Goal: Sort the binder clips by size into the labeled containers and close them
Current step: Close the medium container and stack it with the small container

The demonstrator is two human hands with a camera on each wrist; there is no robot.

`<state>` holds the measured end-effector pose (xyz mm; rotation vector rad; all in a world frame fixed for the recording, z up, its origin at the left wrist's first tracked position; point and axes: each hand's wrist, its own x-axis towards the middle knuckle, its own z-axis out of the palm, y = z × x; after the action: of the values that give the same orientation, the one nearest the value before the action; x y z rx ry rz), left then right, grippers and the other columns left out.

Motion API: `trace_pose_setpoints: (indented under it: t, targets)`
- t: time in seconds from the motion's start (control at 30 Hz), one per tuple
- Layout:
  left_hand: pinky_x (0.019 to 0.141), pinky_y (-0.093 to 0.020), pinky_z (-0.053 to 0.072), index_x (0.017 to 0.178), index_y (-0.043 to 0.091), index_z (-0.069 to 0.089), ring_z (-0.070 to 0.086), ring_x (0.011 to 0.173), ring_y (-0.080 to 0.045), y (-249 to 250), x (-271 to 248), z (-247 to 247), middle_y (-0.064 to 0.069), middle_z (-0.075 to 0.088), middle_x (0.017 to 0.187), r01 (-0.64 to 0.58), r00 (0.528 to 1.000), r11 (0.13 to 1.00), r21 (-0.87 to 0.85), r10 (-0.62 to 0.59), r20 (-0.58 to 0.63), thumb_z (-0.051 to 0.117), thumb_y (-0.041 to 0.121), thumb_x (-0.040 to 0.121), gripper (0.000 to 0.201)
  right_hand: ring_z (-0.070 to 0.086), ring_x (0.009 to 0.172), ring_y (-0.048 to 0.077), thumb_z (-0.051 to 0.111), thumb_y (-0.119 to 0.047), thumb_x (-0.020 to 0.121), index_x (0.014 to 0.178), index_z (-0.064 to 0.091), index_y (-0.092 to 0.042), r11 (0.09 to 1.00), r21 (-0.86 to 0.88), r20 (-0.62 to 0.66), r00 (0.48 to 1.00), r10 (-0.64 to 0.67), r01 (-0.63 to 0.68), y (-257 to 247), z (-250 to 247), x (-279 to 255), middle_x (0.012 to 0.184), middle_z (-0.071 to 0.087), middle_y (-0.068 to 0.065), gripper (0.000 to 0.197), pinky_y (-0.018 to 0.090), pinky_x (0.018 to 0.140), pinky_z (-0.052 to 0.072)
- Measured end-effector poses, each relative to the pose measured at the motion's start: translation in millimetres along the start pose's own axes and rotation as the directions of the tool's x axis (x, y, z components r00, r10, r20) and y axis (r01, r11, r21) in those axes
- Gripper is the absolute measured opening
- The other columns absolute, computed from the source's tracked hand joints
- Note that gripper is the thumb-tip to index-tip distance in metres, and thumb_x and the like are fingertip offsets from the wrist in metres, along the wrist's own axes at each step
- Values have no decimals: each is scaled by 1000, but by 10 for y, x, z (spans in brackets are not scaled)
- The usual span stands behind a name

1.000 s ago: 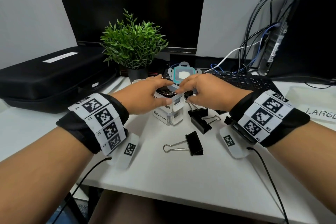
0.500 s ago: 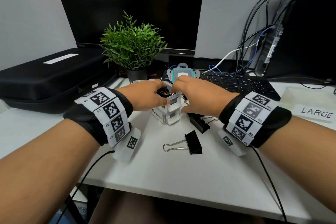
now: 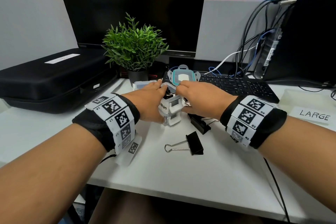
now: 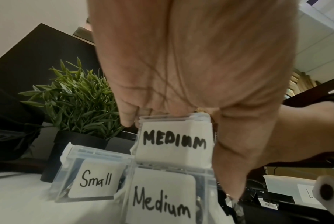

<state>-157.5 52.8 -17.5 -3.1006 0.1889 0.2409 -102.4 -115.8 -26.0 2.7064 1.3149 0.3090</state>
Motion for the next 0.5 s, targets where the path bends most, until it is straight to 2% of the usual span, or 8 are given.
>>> trace_pose_setpoints:
  t: [0.1, 0.17, 0.27, 0.33, 0.43, 0.5]
  targets:
    - [118, -33, 10, 150, 16, -9, -7, 146, -16, -5, 1, 10, -2, -15, 157, 11, 1000, 1000, -10, -11, 6, 66, 53, 78, 111, 51, 114, 17, 58, -32, 90, 131, 46, -21, 992, 129, 24, 1000, 2, -5, 69, 5, -36, 127, 51, -4, 44, 31, 94, 44]
    - [119, -34, 11, 150, 17, -8, -6, 146, -16, 7, 0, 12, -2, -15, 157, 11, 1000, 1000, -11, -11, -1, 67, 54, 77, 111, 52, 112, 14, 53, -27, 94, 131, 50, -20, 971, 239, 27, 1000, 14, -20, 103, -8, -51, 126, 55, -5, 38, 30, 98, 42]
    - [116, -32, 12, 150, 15, -6, -3, 146, -19, 38, 13, 3, -5, -12, 158, -6, 1000, 1000, 20, 7, -24, 70, 43, 80, 108, 57, 105, 16, 47, -26, 97, 124, 60, -20, 930, 365, 27, 999, 30, -38, 141, -17, -43, 117, 63, -4, 30, 37, 93, 45]
    - [116, -32, 14, 151, 15, -4, -1, 146, -20, 45, 23, 1, -6, -10, 158, -12, 1000, 999, 31, 13, -28, 71, 39, 80, 106, 58, 99, 16, 47, -27, 98, 121, 63, -21, 919, 389, 32, 998, 52, -60, 141, -19, -32, 111, 65, -4, 28, 37, 90, 46]
    - [118, -35, 15, 151, 19, -1, -1, 146, -18, 46, 27, 4, -3, -9, 158, 0, 1000, 1000, -14, -1, -25, 65, 56, 78, 105, 56, 85, 12, 50, -28, 97, 117, 65, -22, 915, 392, 15, 996, 93, -91, 130, -28, -27, 96, 66, -5, 26, 31, 80, 47]
    - [118, -37, 14, 151, 21, 3, 0, 146, -17, 56, 30, -5, -2, -7, 159, 12, 999, 998, -67, -14, -31, 53, 64, 81, 96, 55, 78, 11, 53, -29, 96, 112, 67, -22, 903, 414, -4, 992, 129, -116, 125, -40, -40, 84, 63, -8, 23, 30, 74, 47]
